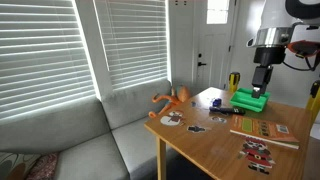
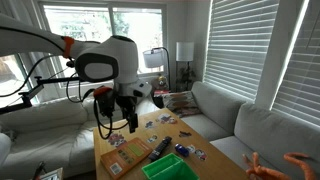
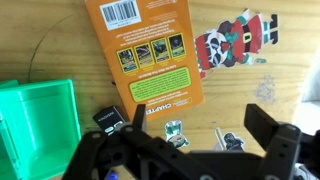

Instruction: Slide the book a little downwards on the table, pick up the book and flip it over

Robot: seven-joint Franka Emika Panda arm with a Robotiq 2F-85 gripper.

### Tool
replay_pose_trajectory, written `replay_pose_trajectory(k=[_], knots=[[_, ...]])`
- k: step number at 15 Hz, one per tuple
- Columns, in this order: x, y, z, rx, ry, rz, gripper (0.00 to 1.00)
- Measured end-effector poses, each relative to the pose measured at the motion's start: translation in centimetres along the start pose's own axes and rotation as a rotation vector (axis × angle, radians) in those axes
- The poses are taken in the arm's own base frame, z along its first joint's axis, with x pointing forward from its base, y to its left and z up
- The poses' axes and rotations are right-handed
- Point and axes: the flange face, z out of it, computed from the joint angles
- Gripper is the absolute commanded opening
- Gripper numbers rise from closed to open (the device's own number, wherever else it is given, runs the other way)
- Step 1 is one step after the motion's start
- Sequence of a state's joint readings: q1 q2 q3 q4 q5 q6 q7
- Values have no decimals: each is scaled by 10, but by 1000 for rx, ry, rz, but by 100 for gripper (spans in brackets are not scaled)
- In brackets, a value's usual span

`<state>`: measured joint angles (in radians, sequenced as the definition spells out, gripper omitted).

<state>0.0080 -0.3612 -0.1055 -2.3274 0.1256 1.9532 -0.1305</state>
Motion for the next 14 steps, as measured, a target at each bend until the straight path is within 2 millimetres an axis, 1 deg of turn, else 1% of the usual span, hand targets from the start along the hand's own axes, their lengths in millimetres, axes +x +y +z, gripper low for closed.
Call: replay_pose_trajectory(k=[10, 14], knots=[[0, 0, 0, -2, 0, -1, 100], [-2, -13, 8, -101, -33, -67, 100]])
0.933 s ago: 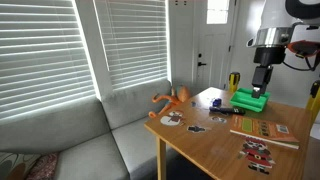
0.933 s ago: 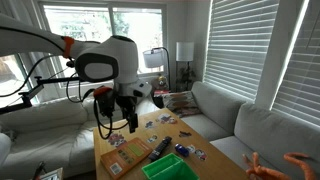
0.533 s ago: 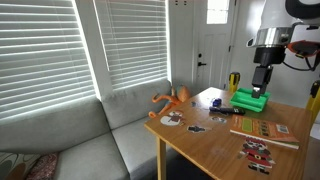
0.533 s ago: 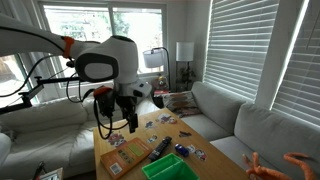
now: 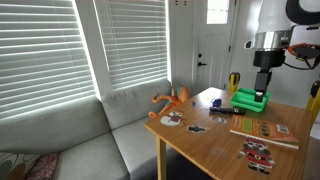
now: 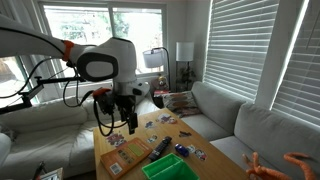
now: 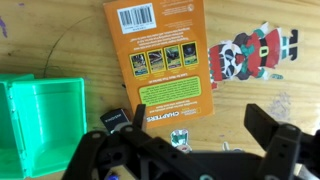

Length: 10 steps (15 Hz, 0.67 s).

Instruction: Slide the book a little downwards on the table, pick up the book and flip it over

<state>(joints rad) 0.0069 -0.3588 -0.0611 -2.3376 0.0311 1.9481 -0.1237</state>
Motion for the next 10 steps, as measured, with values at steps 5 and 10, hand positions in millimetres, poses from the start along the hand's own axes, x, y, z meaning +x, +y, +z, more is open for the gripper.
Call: replay_pose_trajectory(k=[5, 10], knots=[[-2, -28, 27, -73, -20, -90, 100], [-4, -39, 54, -70, 10, -116, 100]])
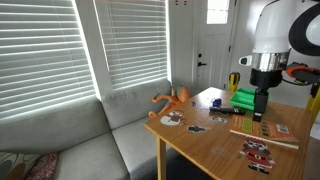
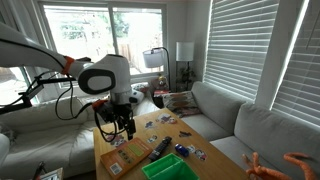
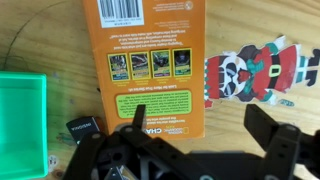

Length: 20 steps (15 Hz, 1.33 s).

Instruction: Slide the book a little downwards on the table, pick up the book and flip it over

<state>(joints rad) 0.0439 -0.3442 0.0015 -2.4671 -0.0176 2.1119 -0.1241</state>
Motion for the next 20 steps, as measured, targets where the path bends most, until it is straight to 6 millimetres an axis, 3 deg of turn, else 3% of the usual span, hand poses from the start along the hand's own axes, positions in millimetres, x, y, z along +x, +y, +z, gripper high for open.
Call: replay_pose_trajectory(k=[7, 12, 13, 14, 16, 20], knots=[[-2, 1, 4, 1, -3, -15, 100], [-12, 2, 27, 11, -33, -91, 100], [-14, 3, 32, 12, -34, -104, 94], [-15, 3, 36, 12, -33, -115, 74], [-17, 3, 43, 12, -23, -134, 68], [-20, 5, 51, 8, -4, -148, 39]])
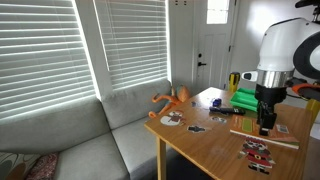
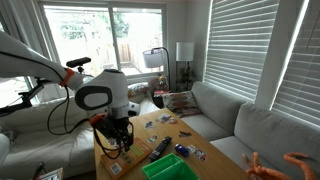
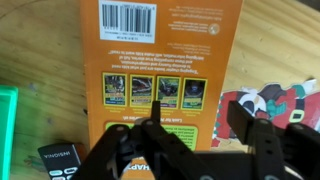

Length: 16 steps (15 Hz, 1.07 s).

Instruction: Slide the book a little downwards on the table, pick up the book and flip it over

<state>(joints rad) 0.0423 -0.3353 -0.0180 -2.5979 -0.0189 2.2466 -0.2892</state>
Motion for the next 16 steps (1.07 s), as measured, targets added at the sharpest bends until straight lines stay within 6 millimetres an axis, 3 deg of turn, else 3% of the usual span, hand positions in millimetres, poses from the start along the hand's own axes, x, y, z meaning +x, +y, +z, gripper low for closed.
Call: replay_pose_trajectory(k=[5, 6, 16], knots=[[-5, 3, 8, 3, 0, 7, 5], [-6, 4, 10, 3, 2, 7, 1], [-13, 11, 13, 44, -14, -21, 0]])
